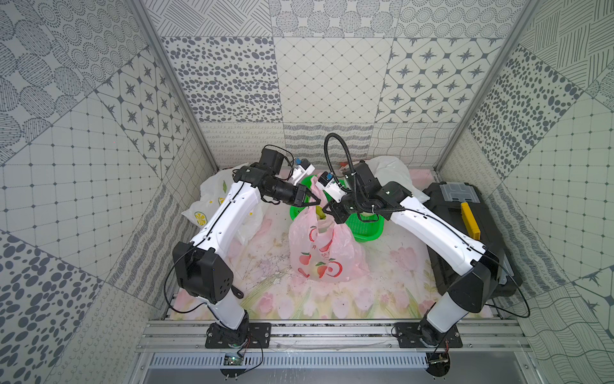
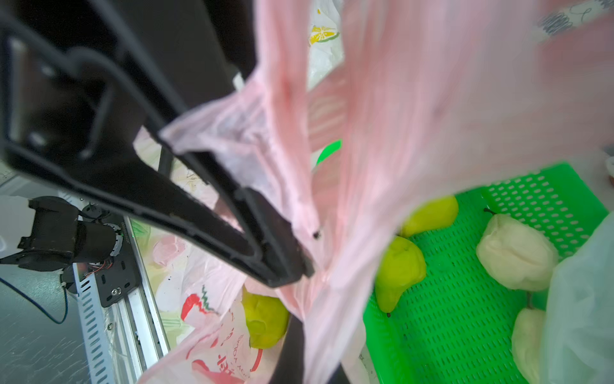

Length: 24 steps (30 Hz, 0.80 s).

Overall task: Place the pears into plastic bags & tie knots
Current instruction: Tie the plastic bag at the center of the board.

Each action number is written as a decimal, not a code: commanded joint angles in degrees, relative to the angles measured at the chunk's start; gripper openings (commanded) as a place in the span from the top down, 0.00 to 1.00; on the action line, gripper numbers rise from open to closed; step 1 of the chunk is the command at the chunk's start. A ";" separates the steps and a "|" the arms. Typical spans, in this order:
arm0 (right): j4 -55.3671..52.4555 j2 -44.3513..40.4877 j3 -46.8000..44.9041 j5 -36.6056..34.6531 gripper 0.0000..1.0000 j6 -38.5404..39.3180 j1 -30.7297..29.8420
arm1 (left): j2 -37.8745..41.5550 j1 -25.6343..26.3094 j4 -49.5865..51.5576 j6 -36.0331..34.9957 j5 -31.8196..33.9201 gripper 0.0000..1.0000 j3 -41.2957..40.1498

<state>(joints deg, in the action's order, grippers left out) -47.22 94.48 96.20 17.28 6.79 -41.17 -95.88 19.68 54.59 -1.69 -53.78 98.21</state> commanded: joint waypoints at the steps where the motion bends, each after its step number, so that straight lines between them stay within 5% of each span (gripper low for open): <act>1: 0.04 -2.02 0.21 2.69 1.00 1.80 -0.05 | 1.58 -0.50 2.71 -5.33 -3.81 0.68 0.01; 11: -5.80 -0.47 3.07 6.52 1.00 4.20 -0.74 | 1.73 0.76 3.38 -9.46 -7.93 0.51 0.61; 24: -8.74 2.91 6.37 9.56 1.00 5.30 -0.81 | -0.74 2.33 2.08 -8.41 -8.77 0.56 1.81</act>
<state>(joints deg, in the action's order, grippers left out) -56.01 96.18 100.90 25.63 11.16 -42.00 -96.42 20.93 57.19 -8.40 -59.16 99.39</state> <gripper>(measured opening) 0.056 0.446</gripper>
